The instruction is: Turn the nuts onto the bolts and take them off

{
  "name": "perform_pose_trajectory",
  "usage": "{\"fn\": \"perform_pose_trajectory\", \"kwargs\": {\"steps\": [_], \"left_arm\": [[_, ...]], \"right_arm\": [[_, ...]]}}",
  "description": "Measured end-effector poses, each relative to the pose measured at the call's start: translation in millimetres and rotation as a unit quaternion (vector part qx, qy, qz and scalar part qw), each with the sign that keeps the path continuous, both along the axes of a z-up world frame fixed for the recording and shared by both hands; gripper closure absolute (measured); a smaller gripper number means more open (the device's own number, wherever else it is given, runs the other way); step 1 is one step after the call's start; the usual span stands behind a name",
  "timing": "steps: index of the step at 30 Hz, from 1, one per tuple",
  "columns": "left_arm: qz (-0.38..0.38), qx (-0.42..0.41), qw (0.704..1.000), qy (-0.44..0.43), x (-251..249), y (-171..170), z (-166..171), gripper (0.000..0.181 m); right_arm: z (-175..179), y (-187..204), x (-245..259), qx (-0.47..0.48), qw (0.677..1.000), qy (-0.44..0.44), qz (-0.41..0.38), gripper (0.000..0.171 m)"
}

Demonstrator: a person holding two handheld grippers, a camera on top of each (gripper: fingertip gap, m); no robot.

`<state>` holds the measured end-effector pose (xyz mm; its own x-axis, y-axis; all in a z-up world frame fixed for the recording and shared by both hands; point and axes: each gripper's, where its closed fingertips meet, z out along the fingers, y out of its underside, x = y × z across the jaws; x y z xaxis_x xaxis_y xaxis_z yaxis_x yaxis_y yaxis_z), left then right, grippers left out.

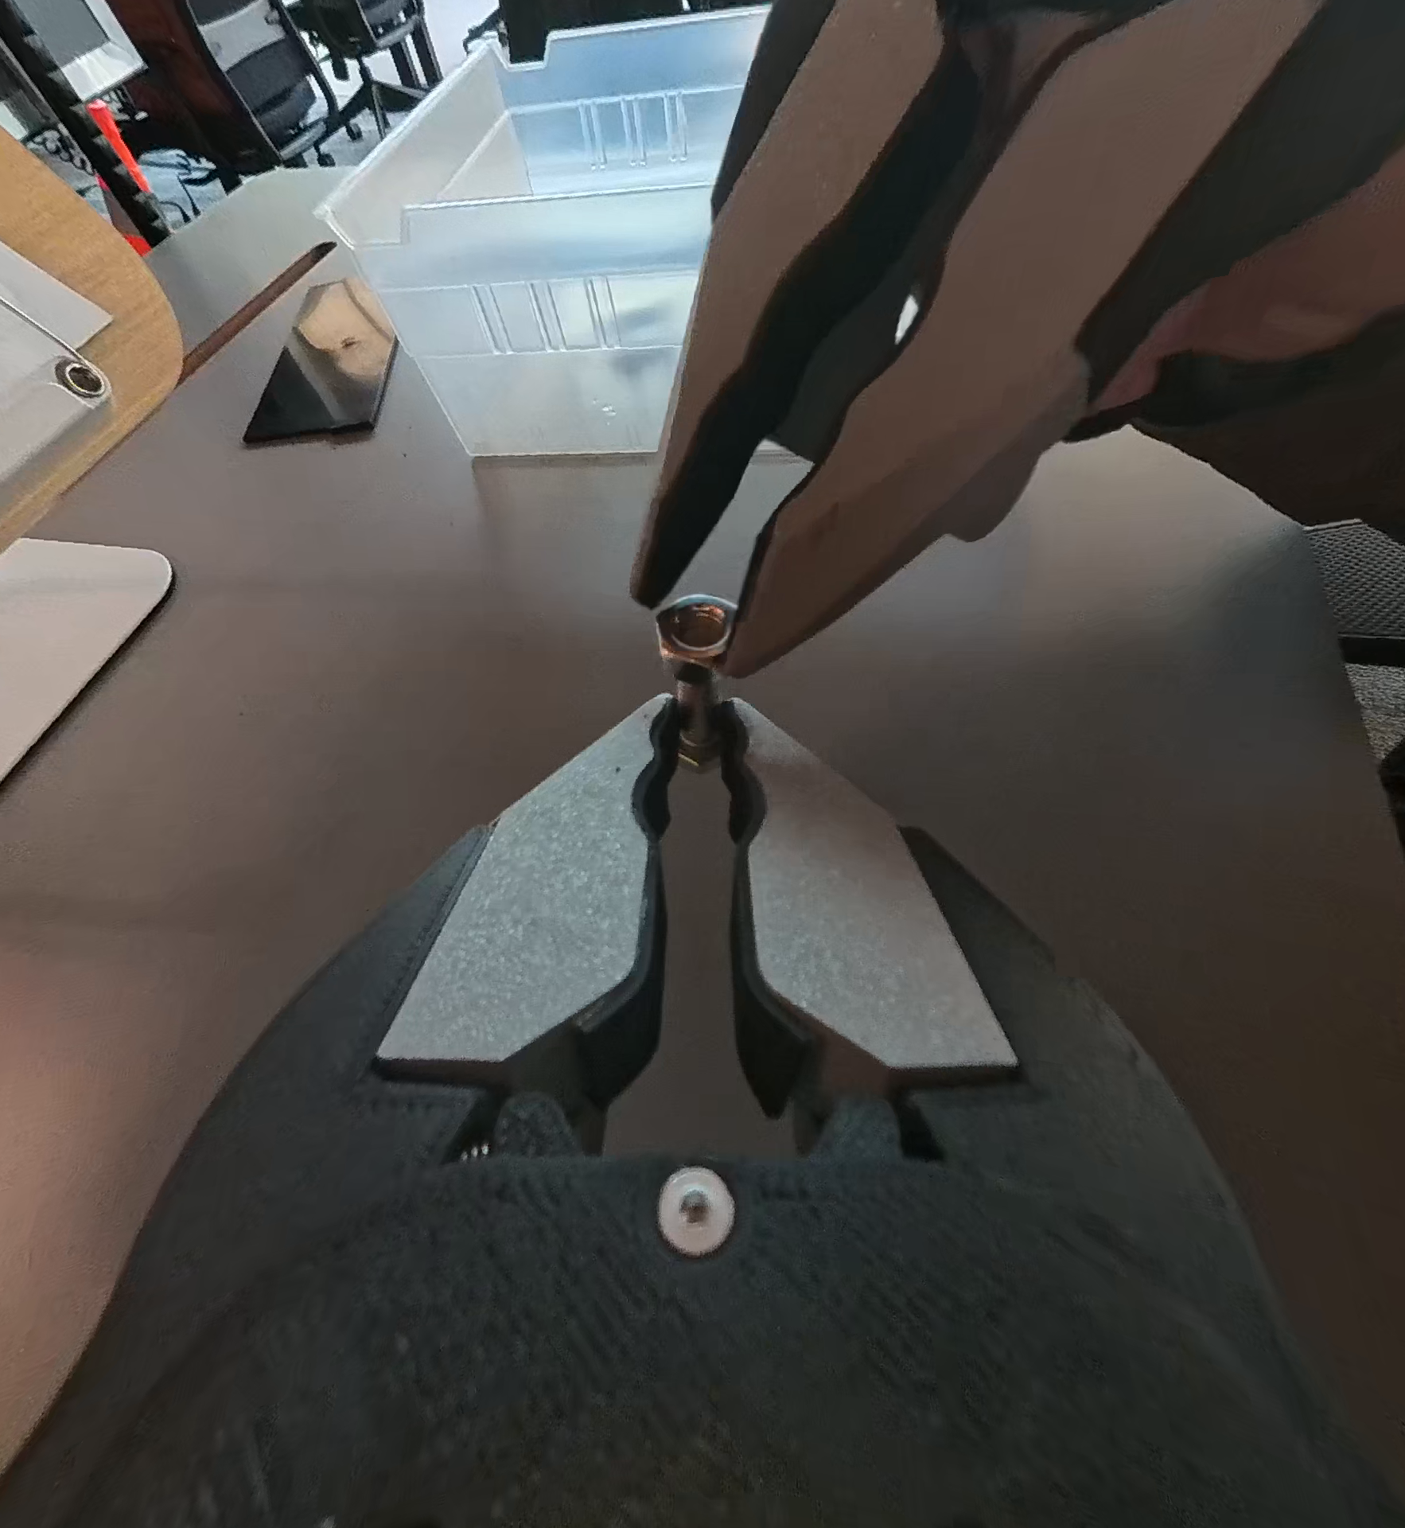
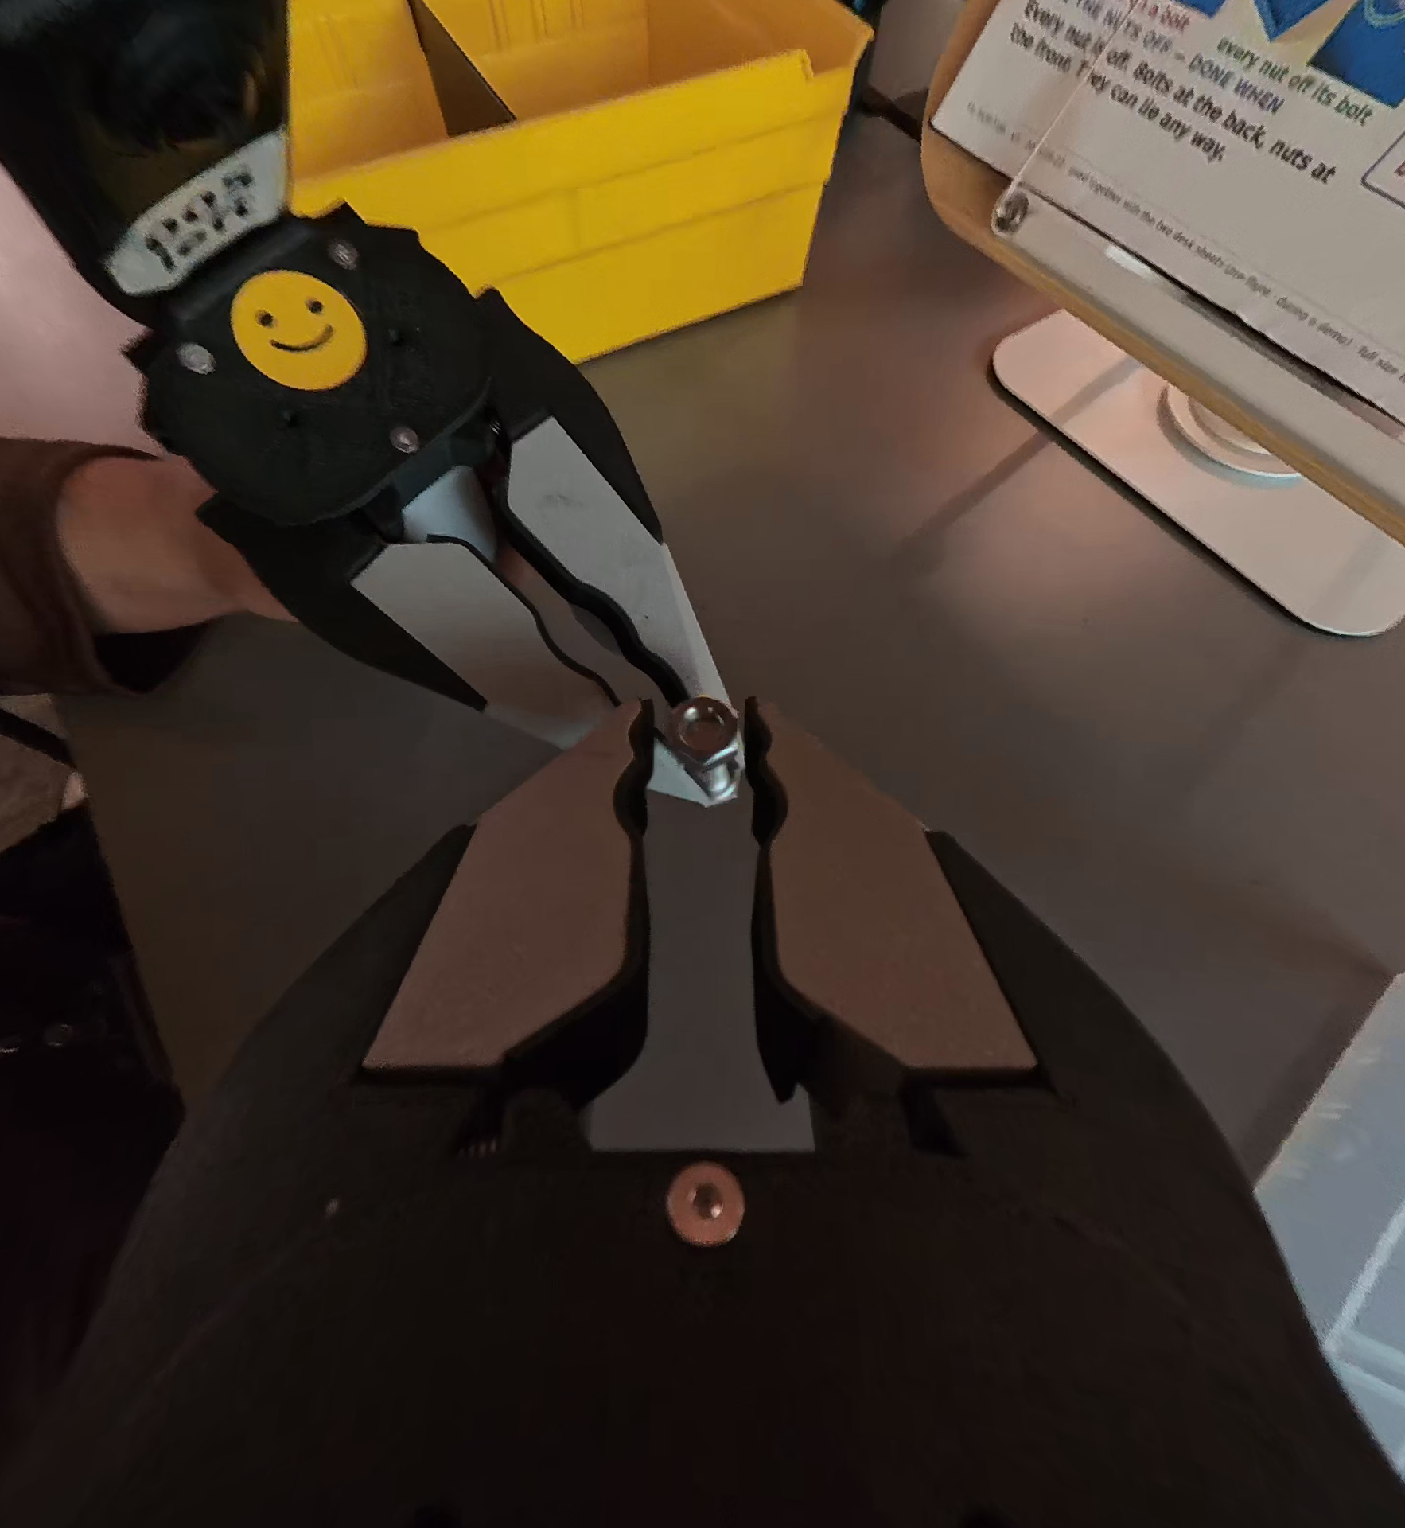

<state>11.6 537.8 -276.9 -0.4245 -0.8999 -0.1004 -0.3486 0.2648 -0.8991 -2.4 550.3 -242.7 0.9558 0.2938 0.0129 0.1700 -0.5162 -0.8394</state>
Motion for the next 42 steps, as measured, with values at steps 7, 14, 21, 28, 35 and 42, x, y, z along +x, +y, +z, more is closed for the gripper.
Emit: {"fn": "perform_pose_trajectory", "kwargs": {"steps": [7,14,21,28,35,42], "left_arm": [[-0.015,-0.046,0.999,-0.016,-2,2,11,0.174],[-0.064,-0.061,0.996,-0.032,-10,-7,19,0.173],[-0.084,-0.04,0.996,-0.013,-13,-16,9,0.173],[-0.081,-0.038,0.996,0.002,-11,-15,3,0.173],[-0.076,-0.047,0.996,0.005,-11,-13,4,0.173],[-0.073,-0.042,0.996,0.01,-10,-13,1,0.173]], "right_arm": [[18,-11,-2,0.058,0.998,0.016,0.032,0.143],[20,-19,-9,0.125,0.987,0.062,0.08,0.139],[8,-18,-13,0.136,0.982,0.075,0.11,0.137],[-1,-17,-20,0.131,0.982,0.049,0.124,0.139],[-1,-18,-12,0.129,0.985,0.046,0.109,0.143],[-3,-16,-17,0.128,0.984,0.04,0.115,0.14]]}}
